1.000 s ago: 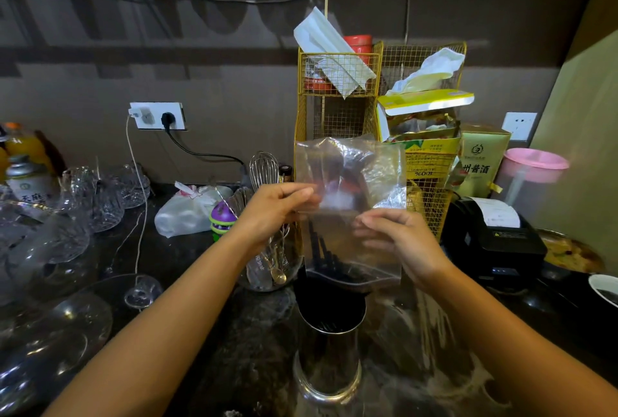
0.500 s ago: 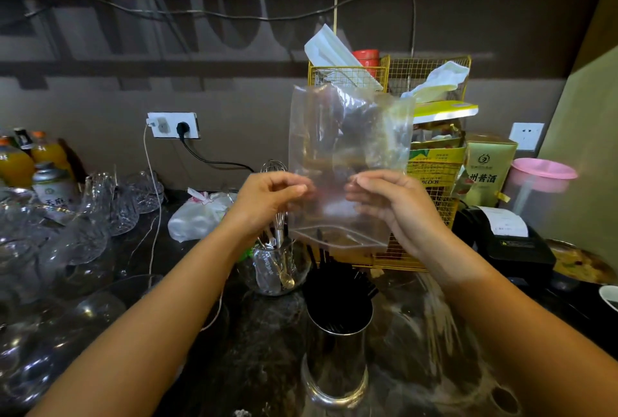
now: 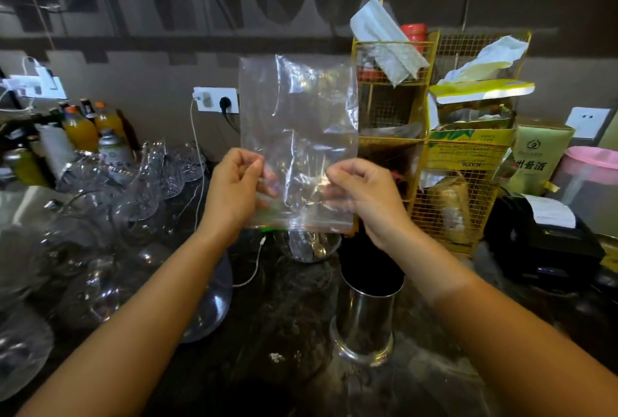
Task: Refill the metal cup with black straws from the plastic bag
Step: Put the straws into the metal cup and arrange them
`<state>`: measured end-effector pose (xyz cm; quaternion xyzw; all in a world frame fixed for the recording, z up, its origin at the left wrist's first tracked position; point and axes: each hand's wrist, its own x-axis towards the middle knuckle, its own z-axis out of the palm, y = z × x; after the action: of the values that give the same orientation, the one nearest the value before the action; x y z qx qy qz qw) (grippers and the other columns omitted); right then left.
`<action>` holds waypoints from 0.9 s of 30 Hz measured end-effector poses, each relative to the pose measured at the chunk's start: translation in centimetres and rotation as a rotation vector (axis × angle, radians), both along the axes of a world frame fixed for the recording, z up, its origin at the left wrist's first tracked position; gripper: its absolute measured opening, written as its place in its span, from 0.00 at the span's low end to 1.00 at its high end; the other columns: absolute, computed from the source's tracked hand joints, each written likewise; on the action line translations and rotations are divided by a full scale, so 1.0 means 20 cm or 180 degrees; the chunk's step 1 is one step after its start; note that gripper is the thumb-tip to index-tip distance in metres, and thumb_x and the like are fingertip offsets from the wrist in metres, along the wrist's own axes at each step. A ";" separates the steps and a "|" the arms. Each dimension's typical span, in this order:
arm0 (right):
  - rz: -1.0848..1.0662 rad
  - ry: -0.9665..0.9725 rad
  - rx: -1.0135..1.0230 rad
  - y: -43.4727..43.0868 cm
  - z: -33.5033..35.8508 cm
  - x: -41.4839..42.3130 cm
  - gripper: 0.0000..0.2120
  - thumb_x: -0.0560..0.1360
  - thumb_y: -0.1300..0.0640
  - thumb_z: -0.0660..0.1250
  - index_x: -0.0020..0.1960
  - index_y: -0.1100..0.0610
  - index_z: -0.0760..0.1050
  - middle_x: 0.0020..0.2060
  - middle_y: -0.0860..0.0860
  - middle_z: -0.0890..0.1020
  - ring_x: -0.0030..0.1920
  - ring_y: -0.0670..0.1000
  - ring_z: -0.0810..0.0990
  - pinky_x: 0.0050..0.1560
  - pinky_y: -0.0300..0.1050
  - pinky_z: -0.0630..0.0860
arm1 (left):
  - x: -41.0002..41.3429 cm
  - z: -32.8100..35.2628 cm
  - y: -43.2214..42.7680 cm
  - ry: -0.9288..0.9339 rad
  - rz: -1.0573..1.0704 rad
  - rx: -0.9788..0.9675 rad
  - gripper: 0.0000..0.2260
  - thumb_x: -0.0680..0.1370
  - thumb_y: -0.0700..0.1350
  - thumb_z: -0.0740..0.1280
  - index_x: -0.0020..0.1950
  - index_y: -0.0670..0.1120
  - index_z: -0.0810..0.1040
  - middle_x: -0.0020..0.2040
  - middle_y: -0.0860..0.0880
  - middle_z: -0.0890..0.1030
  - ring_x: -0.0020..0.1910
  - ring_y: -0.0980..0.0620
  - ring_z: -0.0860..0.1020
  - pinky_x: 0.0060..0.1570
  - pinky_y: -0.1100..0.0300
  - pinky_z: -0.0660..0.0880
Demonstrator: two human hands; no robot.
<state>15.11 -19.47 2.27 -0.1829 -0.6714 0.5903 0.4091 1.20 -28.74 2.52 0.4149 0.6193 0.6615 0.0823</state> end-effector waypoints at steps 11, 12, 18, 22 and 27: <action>-0.0782 -0.1162 0.1126 -0.24 -0.65 -0.16 0.17 0.77 0.58 0.58 0.30 0.49 0.66 0.25 0.45 0.68 0.28 0.43 0.68 0.32 0.43 0.64 | -0.01 -0.66 -0.28 0.0707 0.0968 -0.1252 0.07 0.78 0.39 0.55 0.53 0.38 0.67 0.38 0.44 0.75 0.36 0.45 0.74 0.34 0.59 0.65; -0.0736 -0.1334 0.1124 -0.26 -0.72 -0.16 0.13 0.77 0.57 0.58 0.33 0.52 0.70 0.27 0.47 0.72 0.30 0.46 0.71 0.34 0.46 0.67 | -0.01 -0.72 -0.30 0.0706 0.0939 -0.1389 0.07 0.78 0.39 0.55 0.54 0.38 0.66 0.40 0.41 0.76 0.39 0.41 0.76 0.37 0.56 0.66; -0.0637 -0.2274 0.0964 -0.33 -1.03 -0.08 0.12 0.77 0.57 0.57 0.52 0.63 0.74 0.45 0.62 0.82 0.47 0.60 0.80 0.43 0.48 0.72 | 0.07 -1.02 -0.36 0.0361 0.0708 -0.2346 0.18 0.78 0.43 0.54 0.67 0.44 0.57 0.57 0.34 0.77 0.53 0.35 0.75 0.50 0.47 0.70; -0.0727 -0.2947 0.0942 -0.37 -1.17 -0.04 0.14 0.77 0.56 0.58 0.59 0.62 0.69 0.55 0.60 0.79 0.55 0.58 0.77 0.52 0.48 0.72 | 0.11 -1.19 -0.38 0.0952 0.0610 -0.3038 0.24 0.78 0.48 0.55 0.72 0.50 0.50 0.61 0.39 0.73 0.52 0.37 0.76 0.50 0.47 0.72; -0.0756 -0.3436 0.1702 -0.38 -1.28 -0.03 0.29 0.72 0.58 0.66 0.69 0.60 0.58 0.64 0.63 0.69 0.61 0.62 0.72 0.58 0.53 0.73 | 0.05 -1.31 -0.37 0.2458 0.0381 -0.3332 0.25 0.69 0.38 0.68 0.65 0.44 0.67 0.57 0.34 0.76 0.52 0.35 0.77 0.45 0.46 0.78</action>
<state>14.60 -27.08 -23.41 -0.4207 -0.8837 0.1759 0.1059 2.19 -36.24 -23.70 0.4925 0.8666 0.0793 0.0081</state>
